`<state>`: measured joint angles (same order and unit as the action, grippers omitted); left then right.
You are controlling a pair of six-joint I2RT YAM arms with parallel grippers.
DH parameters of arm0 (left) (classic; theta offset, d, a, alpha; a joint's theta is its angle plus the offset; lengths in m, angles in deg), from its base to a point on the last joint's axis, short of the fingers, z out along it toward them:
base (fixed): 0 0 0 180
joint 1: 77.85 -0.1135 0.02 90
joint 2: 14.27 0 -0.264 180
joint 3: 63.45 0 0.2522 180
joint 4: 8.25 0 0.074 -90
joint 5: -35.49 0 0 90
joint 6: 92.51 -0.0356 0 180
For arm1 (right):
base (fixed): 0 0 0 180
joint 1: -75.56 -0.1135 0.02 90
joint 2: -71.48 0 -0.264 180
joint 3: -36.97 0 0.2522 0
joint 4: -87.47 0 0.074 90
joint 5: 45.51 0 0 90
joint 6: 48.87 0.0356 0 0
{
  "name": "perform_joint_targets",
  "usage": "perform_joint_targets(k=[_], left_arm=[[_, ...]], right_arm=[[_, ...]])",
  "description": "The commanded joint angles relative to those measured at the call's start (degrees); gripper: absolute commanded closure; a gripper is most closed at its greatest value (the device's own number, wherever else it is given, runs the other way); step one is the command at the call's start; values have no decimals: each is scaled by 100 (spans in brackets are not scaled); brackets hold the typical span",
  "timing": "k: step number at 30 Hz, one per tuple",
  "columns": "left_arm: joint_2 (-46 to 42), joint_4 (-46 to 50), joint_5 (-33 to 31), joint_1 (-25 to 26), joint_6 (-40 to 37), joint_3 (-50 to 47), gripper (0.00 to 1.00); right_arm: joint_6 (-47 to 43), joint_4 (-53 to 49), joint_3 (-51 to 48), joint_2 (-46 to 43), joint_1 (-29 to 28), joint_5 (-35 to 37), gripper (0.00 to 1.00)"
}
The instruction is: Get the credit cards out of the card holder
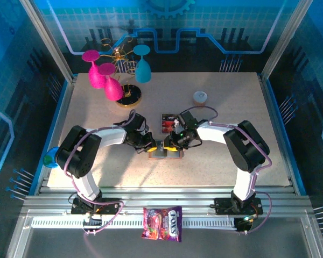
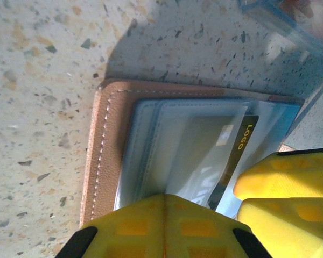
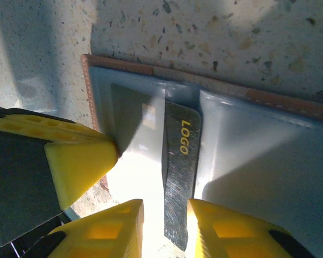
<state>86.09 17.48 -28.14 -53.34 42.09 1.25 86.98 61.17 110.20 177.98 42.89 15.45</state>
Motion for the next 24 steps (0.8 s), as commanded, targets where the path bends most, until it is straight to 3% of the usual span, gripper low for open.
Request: perform_joint_targets(k=[1,24], left_arm=[[85,271,-176,11,-139,69,93],[-256,540,-441,13,-226,201,91]], right_arm=[[82,179,-121,-60,85,-172,71],[160,423,-308,117,154,-262,72]])
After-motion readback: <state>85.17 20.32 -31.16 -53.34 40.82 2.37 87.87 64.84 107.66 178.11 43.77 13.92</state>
